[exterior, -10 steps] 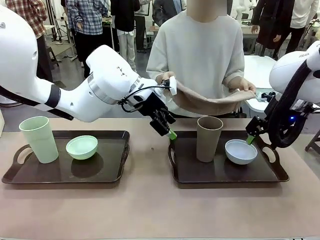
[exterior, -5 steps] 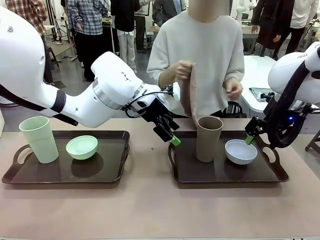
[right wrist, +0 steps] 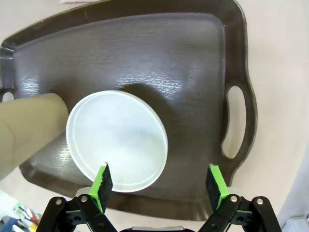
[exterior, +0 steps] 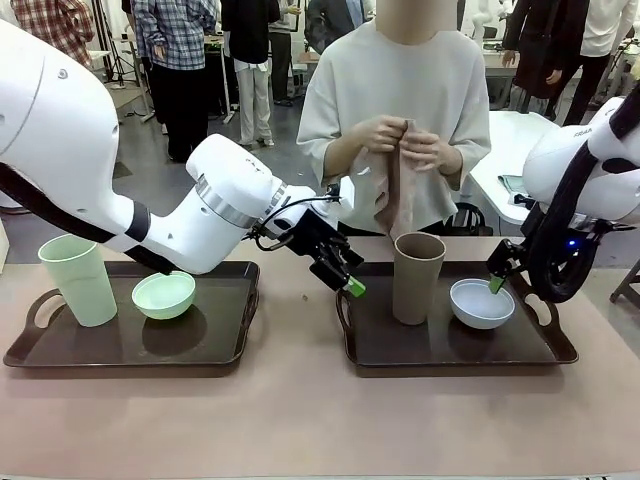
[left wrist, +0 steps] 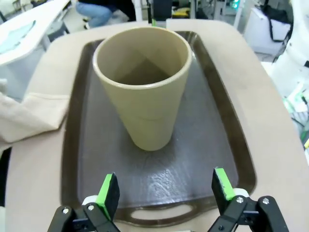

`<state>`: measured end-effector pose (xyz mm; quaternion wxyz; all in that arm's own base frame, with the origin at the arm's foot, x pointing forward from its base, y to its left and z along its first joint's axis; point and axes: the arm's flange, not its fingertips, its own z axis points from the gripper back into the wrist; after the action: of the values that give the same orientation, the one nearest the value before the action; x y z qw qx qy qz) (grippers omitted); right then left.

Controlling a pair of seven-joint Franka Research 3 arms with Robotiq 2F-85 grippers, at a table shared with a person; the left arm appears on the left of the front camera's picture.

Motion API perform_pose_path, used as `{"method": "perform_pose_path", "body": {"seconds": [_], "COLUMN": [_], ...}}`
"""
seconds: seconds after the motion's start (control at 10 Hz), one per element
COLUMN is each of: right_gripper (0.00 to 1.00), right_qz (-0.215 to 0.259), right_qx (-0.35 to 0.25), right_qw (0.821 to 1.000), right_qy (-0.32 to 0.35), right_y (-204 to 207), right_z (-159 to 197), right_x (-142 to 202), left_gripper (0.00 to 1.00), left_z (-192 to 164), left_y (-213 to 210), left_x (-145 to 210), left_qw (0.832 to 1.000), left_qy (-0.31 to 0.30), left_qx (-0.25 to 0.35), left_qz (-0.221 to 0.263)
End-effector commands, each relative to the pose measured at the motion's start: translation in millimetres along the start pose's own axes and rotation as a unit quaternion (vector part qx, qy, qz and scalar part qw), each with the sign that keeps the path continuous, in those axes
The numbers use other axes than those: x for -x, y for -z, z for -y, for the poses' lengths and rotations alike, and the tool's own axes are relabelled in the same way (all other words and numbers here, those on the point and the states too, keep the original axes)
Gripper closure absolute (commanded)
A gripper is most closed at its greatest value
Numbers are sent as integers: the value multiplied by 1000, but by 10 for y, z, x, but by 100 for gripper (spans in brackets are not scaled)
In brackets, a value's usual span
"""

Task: Set up a tray with a mat and arrange the tableware.
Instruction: Pick up the Picnic Bowl and Reusable plastic cup from the Handle tray in front of the human's position and hold them in the air.

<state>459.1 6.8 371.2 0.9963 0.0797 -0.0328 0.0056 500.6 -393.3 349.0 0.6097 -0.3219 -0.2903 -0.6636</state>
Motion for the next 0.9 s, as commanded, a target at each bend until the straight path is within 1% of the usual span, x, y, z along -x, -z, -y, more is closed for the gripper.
{"method": "perform_pose_path", "body": {"seconds": [0.0,0.1,0.3,0.4,0.6,0.7,0.8], "right_gripper": [0,0,0,0,0,0,0], "right_qz": [-14,-22,-32,-37,-42,-43,-44], "right_qx": [19,20,21,21,21,18,16], "right_qw": [1000,1000,999,999,999,999,999], "right_qy": [3,3,3,0,-3,-7,-10], "right_y": [143,194,264,296,326,314,312], "right_z": [0,6,-20,-28,-30,-43,-50], "right_x": [-117,-128,-136,-130,-136,-137,-138], "left_gripper": [0,0,0,0,0,0,0], "left_z": [-47,-105,-154,-165,-185,-194,-211], "left_y": [106,205,397,475,586,629,686], "left_x": [147,196,237,246,263,234,215], "left_qw": [998,998,997,996,994,993,993], "left_qy": [16,13,26,29,36,41,40], "left_qx": [13,23,32,23,-21,-44,-50], "left_qz": [55,62,67,77,103,102,103]}}
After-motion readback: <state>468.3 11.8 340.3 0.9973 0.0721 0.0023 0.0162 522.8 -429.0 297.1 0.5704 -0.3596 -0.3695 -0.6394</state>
